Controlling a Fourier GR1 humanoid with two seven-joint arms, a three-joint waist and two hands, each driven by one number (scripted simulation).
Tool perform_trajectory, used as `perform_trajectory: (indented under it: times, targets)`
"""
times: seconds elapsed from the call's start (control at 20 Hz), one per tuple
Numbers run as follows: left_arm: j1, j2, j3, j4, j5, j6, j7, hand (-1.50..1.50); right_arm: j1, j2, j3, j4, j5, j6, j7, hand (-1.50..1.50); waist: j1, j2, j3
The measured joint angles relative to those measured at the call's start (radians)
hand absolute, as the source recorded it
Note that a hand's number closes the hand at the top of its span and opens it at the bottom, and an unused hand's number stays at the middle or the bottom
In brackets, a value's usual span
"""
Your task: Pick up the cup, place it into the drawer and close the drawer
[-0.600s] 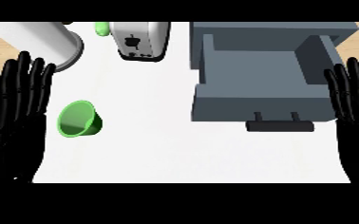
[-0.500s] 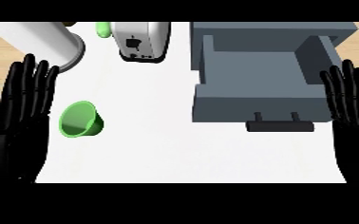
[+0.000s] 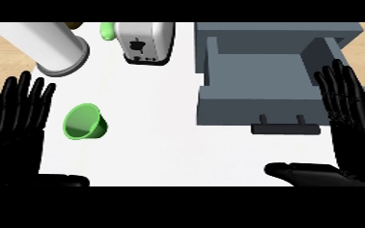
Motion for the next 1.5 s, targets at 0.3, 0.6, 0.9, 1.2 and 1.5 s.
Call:
perform_trajectory:
  times: [0.3,0.6,0.9,1.2,1.5]
  targets:
    - [0.022,0.003,0.068,0.092,0.079,-0.05,-0.033,-1.5,-0.01,-0.005,-0.013,0.027,-0.01,0.031,-0.009,-1.5,-0.002,-0.001,0.001]
    - [0.039,0.005,0.118,0.208,0.053,-0.053,-0.093,-1.5,-0.048,-0.014,-0.036,0.045,-0.016,0.044,0.012,-1.5,-0.003,-0.001,0.001]
    - [0.026,0.027,0.182,0.386,0.018,-0.061,-0.195,-1.5,-0.034,-0.012,-0.045,0.052,-0.017,0.057,-0.016,-1.5,-0.004,-0.001,0.001]
    - [-0.008,0.045,0.219,0.572,-0.027,-0.056,-0.288,-1.5,-0.065,-0.023,-0.078,0.09,-0.032,0.073,-0.02,-1.5,-0.005,0.0,0.001]
    - [-0.059,0.082,0.265,0.839,-0.056,-0.081,-0.443,-1.5,-0.086,-0.009,-0.066,0.121,-0.01,0.068,-0.027,-1.5,-0.005,0.0,0.001]
